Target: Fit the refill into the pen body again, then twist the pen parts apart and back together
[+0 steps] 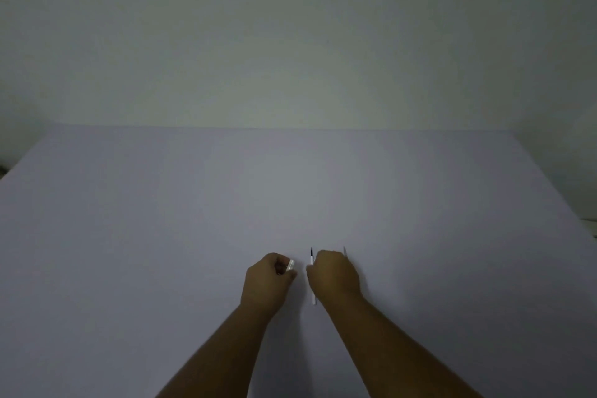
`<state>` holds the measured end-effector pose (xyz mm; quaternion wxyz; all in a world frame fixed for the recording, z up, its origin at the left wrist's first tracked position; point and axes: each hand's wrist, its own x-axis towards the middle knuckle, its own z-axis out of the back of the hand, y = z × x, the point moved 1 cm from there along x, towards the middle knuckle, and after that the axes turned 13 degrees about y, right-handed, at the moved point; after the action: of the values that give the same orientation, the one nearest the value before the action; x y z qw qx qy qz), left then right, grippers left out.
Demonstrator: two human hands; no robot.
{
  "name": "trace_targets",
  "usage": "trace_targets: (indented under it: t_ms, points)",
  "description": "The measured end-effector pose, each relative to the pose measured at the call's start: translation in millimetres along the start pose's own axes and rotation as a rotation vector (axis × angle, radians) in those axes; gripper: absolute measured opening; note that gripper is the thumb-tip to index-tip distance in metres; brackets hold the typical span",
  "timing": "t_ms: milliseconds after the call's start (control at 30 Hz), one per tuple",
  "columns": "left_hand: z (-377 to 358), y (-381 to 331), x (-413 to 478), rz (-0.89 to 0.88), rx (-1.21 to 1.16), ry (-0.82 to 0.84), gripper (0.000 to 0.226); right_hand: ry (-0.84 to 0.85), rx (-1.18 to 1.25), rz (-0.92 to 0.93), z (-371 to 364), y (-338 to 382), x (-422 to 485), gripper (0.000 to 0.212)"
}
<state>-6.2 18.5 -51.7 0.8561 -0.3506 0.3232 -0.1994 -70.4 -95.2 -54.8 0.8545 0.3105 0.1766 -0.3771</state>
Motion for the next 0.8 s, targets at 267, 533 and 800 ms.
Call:
trace_targets:
  t_ms: [267,533,800]
  points:
    - [10,6,-5,0.012,-0.002,-0.001,0.011,-0.027,0.096,-0.082,-14,11,-4,0.032]
    - [11,-1,-12,0.000,0.008,0.056,0.009,-0.224,0.688,0.041,20,13,-14,0.021]
    - [5,-19,-16,-0.039,-0.015,0.069,0.008,-0.176,0.827,0.075,20,2,-19,0.016]
